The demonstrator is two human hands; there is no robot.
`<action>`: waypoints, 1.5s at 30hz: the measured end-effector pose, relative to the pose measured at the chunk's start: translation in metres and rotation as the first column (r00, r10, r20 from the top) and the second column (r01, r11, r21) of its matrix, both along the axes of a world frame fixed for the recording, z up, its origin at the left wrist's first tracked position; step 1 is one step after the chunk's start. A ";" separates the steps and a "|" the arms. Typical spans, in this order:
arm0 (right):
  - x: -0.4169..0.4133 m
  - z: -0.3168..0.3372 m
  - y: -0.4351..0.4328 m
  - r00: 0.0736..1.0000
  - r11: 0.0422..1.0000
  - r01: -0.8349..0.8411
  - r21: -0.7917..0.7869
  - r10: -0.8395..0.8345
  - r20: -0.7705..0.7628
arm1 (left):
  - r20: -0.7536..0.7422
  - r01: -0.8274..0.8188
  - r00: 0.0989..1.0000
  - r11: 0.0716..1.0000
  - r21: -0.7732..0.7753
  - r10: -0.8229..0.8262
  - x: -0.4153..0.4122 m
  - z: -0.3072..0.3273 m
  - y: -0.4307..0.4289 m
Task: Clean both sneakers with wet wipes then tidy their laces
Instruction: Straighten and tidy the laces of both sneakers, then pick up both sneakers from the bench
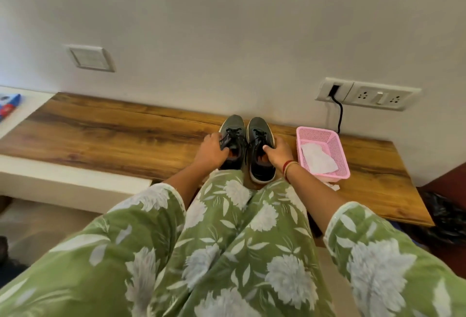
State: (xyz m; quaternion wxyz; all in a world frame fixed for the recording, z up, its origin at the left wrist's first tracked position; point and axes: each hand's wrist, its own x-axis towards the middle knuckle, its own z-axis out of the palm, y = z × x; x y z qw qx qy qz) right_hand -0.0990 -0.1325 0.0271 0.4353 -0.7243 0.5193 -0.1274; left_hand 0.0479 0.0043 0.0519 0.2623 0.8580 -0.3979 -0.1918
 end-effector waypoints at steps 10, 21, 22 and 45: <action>-0.021 0.044 0.045 0.983 0.994 0.080 -0.069 -0.068 0.169 | 0.101 -0.016 0.994 0.965 -0.261 0.044 -0.050 0.012 0.034; -0.032 0.026 0.036 0.990 0.991 0.120 -0.064 -0.115 0.077 | -0.180 -0.163 0.971 0.986 -0.025 0.156 -0.034 -0.028 0.020; -0.031 0.021 0.031 0.992 0.991 0.122 -0.049 -0.120 0.047 | -0.221 -0.197 0.956 0.980 -0.005 0.191 -0.029 -0.032 0.015; 0.028 -0.062 -0.061 0.902 1.000 -0.020 0.004 0.019 -0.432 | -0.143 -0.087 0.978 0.923 0.375 0.150 0.049 -0.085 -0.079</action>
